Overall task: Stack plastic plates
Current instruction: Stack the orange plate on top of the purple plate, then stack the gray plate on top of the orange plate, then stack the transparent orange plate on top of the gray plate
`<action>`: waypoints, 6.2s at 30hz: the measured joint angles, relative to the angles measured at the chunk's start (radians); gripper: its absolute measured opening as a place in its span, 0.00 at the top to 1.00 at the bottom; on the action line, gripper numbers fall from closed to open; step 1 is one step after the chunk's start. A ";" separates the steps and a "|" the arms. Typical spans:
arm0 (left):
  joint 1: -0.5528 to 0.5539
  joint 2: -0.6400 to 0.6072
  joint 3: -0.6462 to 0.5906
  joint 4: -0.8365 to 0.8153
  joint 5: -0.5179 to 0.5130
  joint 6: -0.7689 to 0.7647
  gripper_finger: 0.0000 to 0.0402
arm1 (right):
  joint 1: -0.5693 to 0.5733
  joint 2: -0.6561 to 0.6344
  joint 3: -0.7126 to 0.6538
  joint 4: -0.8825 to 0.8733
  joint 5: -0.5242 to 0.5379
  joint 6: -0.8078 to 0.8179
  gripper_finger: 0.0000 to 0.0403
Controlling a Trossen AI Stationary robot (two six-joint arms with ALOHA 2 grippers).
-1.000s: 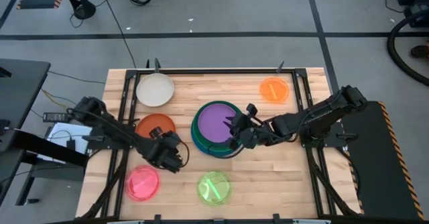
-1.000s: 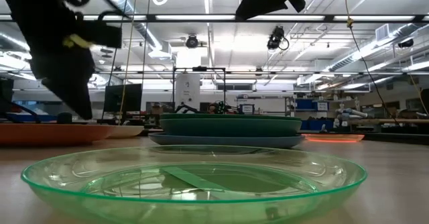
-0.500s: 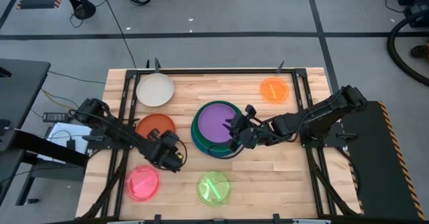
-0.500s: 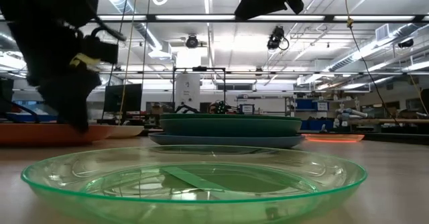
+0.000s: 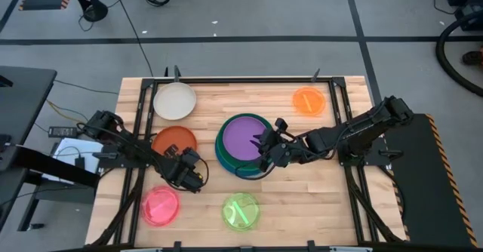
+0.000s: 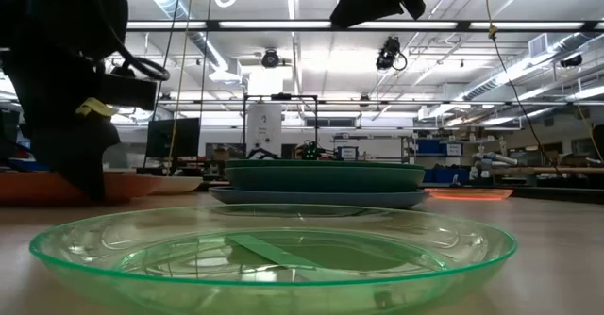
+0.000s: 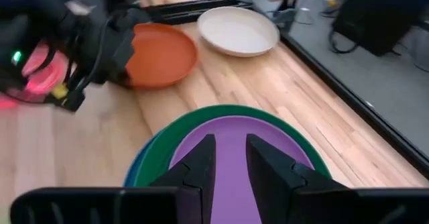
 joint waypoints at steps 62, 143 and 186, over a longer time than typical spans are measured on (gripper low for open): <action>0.312 0.115 0.361 0.514 0.072 1.368 0.73 | 0.284 -0.061 0.000 -0.081 0.167 0.052 0.77; 0.338 -0.343 -0.042 0.645 0.233 1.613 0.97 | 0.166 -0.148 0.001 0.150 -0.177 -0.200 0.77; 0.336 -0.143 0.175 0.500 0.478 1.332 0.64 | -0.040 -0.160 -0.139 -0.315 -0.118 0.288 0.77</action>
